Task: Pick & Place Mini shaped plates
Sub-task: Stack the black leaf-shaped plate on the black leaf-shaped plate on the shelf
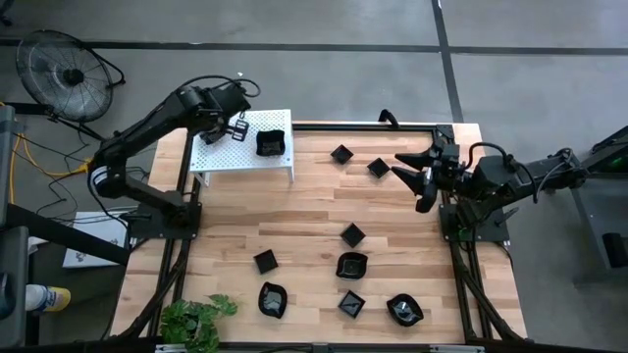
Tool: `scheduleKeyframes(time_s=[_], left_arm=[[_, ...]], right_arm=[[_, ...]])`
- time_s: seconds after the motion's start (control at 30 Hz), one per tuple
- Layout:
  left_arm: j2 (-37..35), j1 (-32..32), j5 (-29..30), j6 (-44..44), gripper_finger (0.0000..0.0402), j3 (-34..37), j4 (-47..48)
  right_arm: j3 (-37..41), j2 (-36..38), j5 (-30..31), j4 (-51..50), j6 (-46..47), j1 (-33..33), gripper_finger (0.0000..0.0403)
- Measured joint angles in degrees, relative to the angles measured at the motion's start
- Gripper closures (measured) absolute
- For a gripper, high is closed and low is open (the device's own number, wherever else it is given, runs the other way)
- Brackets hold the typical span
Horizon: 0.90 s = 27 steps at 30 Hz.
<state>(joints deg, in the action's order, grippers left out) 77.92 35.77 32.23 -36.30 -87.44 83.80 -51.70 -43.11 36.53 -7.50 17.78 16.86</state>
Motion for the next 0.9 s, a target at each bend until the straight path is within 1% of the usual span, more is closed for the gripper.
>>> scheduleKeyframes(time_s=[0.17,0.3,0.53,0.77,0.9], left_arm=[[3.19,0.0,1.39,-0.52,0.0401,0.0,0.52],[4.91,1.42,0.66,-3.21,0.0401,0.0,1.22],[8.29,1.78,0.99,-5.13,0.0401,0.02,2.12],[12.39,1.77,4.2,-7.03,0.0401,0.02,3.77],[13.98,1.79,4.64,-7.07,0.0401,0.02,3.86]], right_arm=[[0.0,0.0,-0.44,0.01,0.26,-0.01,0.0216],[0.0,0.0,-0.84,0.0,0.33,0.0,0.0218],[0.0,0.0,-3.06,-0.04,0.29,0.0,0.0218],[0.0,0.0,-5.01,-0.45,0.24,-0.01,0.0219],[0.0,0.0,-5.35,-0.53,0.22,-0.02,0.0218]])
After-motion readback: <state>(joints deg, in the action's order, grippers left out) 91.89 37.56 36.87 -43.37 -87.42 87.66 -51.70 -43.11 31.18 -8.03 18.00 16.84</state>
